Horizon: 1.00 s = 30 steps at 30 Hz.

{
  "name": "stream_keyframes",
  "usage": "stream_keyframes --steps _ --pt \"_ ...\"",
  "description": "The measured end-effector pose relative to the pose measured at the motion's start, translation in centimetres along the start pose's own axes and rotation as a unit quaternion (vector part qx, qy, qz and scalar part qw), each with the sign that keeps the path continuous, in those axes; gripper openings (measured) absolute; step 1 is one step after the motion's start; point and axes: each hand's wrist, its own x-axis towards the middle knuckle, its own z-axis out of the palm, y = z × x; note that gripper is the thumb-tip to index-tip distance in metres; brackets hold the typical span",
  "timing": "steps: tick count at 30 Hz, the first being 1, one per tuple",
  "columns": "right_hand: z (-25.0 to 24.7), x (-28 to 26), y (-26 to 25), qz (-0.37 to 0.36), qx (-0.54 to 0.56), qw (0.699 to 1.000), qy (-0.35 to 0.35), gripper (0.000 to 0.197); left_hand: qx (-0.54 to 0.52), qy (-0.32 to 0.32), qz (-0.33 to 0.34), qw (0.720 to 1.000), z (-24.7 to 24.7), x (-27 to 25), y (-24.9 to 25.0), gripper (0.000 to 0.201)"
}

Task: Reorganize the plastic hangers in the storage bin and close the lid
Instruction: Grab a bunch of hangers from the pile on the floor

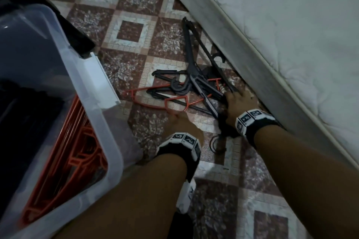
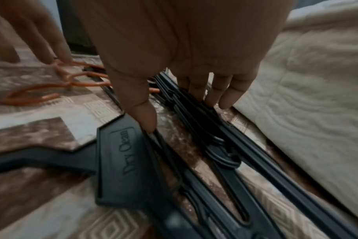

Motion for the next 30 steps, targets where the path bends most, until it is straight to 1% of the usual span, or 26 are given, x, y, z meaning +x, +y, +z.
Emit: stream_keyframes --steps 2,4,5,7,8,9,10,11,13,14,15,16,18,19,20,21,22,23,24,25,27,28,29,30 --pt "0.5 -0.4 0.3 -0.025 0.014 1.000 -0.012 0.075 0.036 -0.034 0.016 0.999 0.6 0.1 -1.3 0.066" --pt "1.0 -0.3 0.6 -0.029 0.019 0.999 -0.015 0.076 0.092 -0.060 0.040 0.993 2.5 0.8 -2.5 0.062" --pt "0.9 -0.3 0.5 -0.026 0.019 0.999 -0.013 0.072 0.127 -0.056 0.060 0.989 3.2 0.9 -2.3 0.060" --pt "0.5 -0.3 0.2 -0.017 0.019 1.000 0.004 0.059 0.131 -0.050 0.043 0.989 3.5 0.3 -2.0 0.055" --pt "0.2 -0.3 0.1 -0.015 0.018 1.000 0.012 0.051 0.107 -0.046 0.041 0.992 3.4 -0.1 -1.7 0.055" --pt "-0.2 -0.3 0.0 -0.016 0.017 1.000 0.021 0.044 0.098 -0.038 0.068 0.992 3.5 -0.3 -1.4 0.056" --pt "-0.4 -0.3 0.0 -0.020 0.018 0.999 0.028 0.038 0.044 -0.035 0.071 0.996 3.6 -0.7 -1.1 0.059" --pt "-0.7 -0.3 0.0 -0.028 0.019 0.999 0.039 0.034 0.026 -0.049 0.077 0.995 4.0 -0.8 -0.9 0.059" --pt "-1.6 -0.2 0.1 -0.038 0.027 0.997 0.066 0.033 -0.012 -0.052 0.039 0.998 3.8 -1.2 -0.6 0.050" --pt "-2.0 -0.1 0.3 -0.041 0.029 0.996 0.080 0.035 -0.013 -0.047 0.040 0.998 3.6 -1.4 -0.6 0.045" --pt "-2.5 -0.1 0.5 -0.046 0.027 0.995 0.084 0.037 -0.004 -0.026 0.059 0.998 3.7 -1.3 -0.5 0.041" --pt "-3.0 -0.1 0.6 -0.052 0.023 0.996 0.063 0.039 -0.010 -0.023 0.067 0.997 3.7 -1.4 -0.4 0.037" --pt "-3.7 -0.1 0.6 -0.078 0.028 0.996 -0.028 0.040 -0.013 -0.033 0.069 0.997 3.8 -1.5 -0.4 0.034" --pt "-3.8 0.0 0.5 -0.096 0.051 0.991 -0.075 0.038 -0.029 -0.029 0.072 0.997 4.2 -1.2 -0.4 0.035" --pt "-4.0 0.1 0.5 -0.102 0.088 0.986 -0.096 0.035 -0.063 -0.022 0.087 0.994 4.6 -1.0 -0.4 0.041" --pt "-4.2 0.4 0.6 -0.094 0.142 0.982 -0.079 0.030 -0.101 -0.024 0.108 0.989 5.0 -0.7 -0.5 0.050" --pt "-4.3 0.7 0.8 -0.064 0.200 0.977 -0.034 0.027 -0.127 -0.024 0.130 0.983 5.2 -0.6 -0.6 0.058" --pt "-4.2 1.1 1.3 -0.023 0.244 0.969 0.028 0.026 -0.136 -0.021 0.148 0.979 5.4 -0.5 -0.6 0.064" --pt "-4.1 1.6 1.7 0.019 0.267 0.961 0.072 0.039 -0.126 -0.015 0.154 0.980 5.5 -0.5 -0.6 0.066" --pt "-3.6 1.9 2.1 0.046 0.268 0.960 0.069 0.061 -0.121 0.001 0.149 0.981 5.7 -0.5 -0.6 0.066" --pt "-2.3 2.0 2.3 0.057 0.233 0.970 -0.022 0.105 -0.136 0.047 0.097 0.985 5.8 -0.8 -0.8 0.061" --pt "-1.6 1.9 2.1 0.053 0.219 0.972 -0.059 0.119 -0.159 0.047 0.065 0.984 5.8 -0.8 -0.8 0.062" --pt "-0.9 1.8 1.8 0.053 0.214 0.972 -0.077 0.130 -0.192 0.018 0.040 0.980 5.7 -0.8 -0.9 0.067" --pt "-0.3 1.6 1.4 0.056 0.213 0.972 -0.080 0.138 -0.223 -0.034 0.025 0.974 5.7 -0.7 -0.9 0.073"
